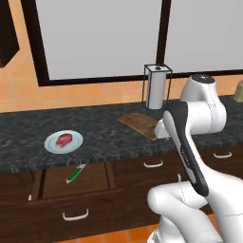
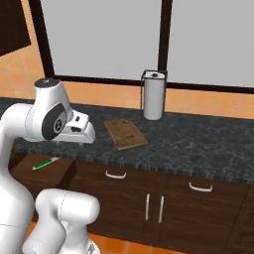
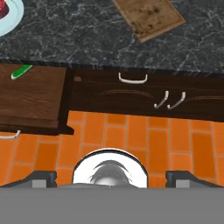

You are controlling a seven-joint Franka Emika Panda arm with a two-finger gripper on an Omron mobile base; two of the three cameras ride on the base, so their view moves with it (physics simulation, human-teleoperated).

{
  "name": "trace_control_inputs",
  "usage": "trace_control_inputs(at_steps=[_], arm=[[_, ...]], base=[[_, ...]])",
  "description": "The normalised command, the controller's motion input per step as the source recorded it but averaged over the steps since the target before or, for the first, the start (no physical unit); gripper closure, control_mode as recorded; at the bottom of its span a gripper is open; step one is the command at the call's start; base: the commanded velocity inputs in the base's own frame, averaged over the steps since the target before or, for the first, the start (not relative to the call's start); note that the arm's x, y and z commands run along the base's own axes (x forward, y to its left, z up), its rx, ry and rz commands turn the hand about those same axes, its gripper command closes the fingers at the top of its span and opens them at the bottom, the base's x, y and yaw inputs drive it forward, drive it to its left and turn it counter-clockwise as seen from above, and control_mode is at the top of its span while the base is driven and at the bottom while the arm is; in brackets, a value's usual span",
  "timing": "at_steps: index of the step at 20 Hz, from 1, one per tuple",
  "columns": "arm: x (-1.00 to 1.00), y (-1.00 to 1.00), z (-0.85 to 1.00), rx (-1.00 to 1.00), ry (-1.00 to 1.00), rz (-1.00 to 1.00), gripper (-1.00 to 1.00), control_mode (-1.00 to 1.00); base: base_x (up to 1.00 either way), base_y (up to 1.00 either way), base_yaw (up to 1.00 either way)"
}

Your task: Pick up the knife from the drawer and place it on the cutting board. Then place the meat from the plate to the cutting board.

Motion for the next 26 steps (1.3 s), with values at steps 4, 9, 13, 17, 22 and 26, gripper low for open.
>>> trace_control_inputs(at_steps=[4,9,13,17,22,26], arm=[[0.0,0.0,0.0,0.0,0.0,0.0,-1.0,1.0],[0.0,0.0,0.0,0.0,0.0,0.0,-1.0,1.0],[0.0,0.0,0.0,0.0,0.0,0.0,-1.0,1.0],[0.0,0.0,0.0,0.0,0.0,0.0,-1.0,1.0],[0.0,0.0,0.0,0.0,0.0,0.0,-1.0,1.0],[0.0,0.09,-0.16,0.02,0.0,0.01,-1.0,-1.0]], base=[[0.29,-0.16,0.0],[0.52,-0.16,0.01],[0.41,-0.2,0.01],[0.42,-0.15,0.0],[0.18,-0.03,0.0],[0.0,0.0,0.0]])
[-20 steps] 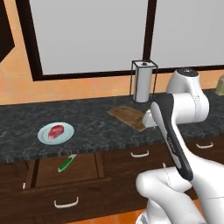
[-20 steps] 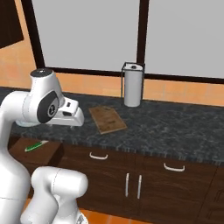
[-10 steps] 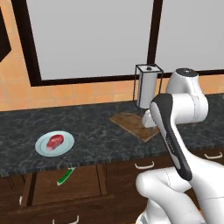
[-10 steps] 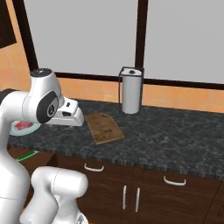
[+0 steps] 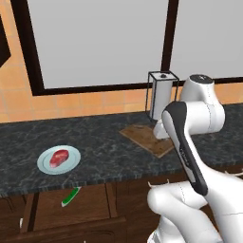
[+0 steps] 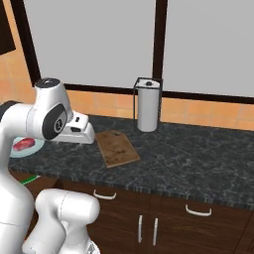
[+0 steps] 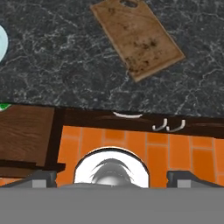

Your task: Pick up the knife from the drawer and place it on the cutting board. Then place the meat from the plate to the cutting board.

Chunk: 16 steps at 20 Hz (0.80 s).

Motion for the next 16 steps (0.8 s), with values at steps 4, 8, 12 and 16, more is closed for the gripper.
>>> trace_control_inputs(at_steps=[4,8,12,16], arm=[[0.05,0.62,-0.51,0.0,0.0,0.08,-1.0,-1.0],[-0.02,0.73,-0.38,-0.03,0.0,0.0,-1.0,-1.0],[-0.05,1.0,-0.56,-0.12,0.11,0.0,-1.0,-1.0],[-0.3,0.95,-0.39,-0.11,0.15,0.02,-1.0,-1.0]], base=[[0.0,0.0,0.0],[0.0,0.0,0.0],[0.0,0.0,0.0],[0.0,0.0,0.0]])
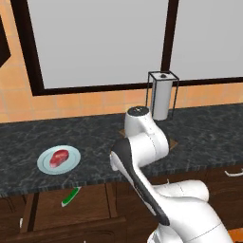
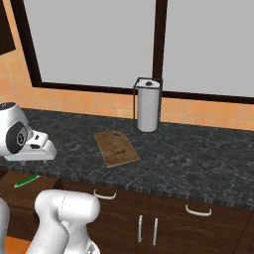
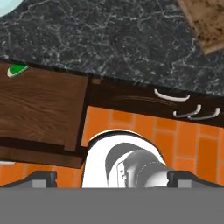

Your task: Pick up the knife from the drawer and place it on the cutting board. Then place the meat from the plate to the cutting board.

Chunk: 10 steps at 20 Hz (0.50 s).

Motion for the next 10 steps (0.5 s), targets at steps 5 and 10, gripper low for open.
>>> trace_control_inputs(at_steps=[5,10], arm=[[-0.28,0.89,-0.21,0.0,0.1,0.09,-1.0,-1.0],[-0.18,0.63,-0.05,0.02,0.18,0.18,-1.0,-1.0]], base=[[0.0,0.0,0.0],[0.0,0.0,0.0]])
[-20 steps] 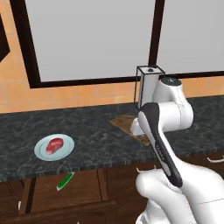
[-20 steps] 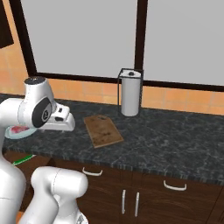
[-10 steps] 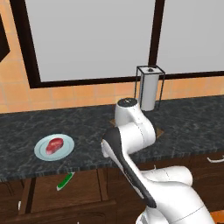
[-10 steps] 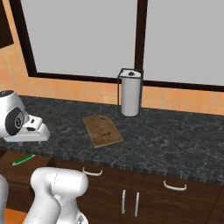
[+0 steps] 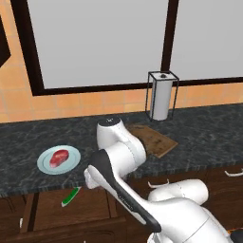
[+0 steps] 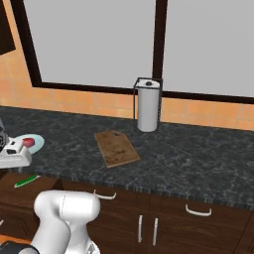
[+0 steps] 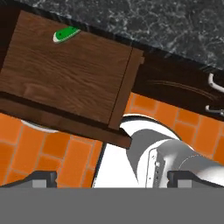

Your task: Pick up the knife from the drawer and place it on the cutting board. Then place the meat from the plate to the cutting board.

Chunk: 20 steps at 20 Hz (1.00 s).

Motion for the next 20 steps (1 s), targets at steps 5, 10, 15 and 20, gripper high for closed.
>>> trace_control_inputs(at_steps=[5,10,15,20], arm=[[-0.07,0.57,-0.2,0.0,0.25,0.2,-1.0,-1.0],[0.0,0.33,-0.31,0.0,0.19,0.14,-1.0,-1.0],[0.0,0.21,-0.83,0.04,-0.01,0.04,-1.0,-1.0],[0.02,0.03,-0.4,0.11,-0.01,0.0,-1.0,-1.0]], base=[[0.0,0.0,0.0],[0.0,0.0,0.0],[0.0,0.0,0.0],[0.0,0.0,0.0]])
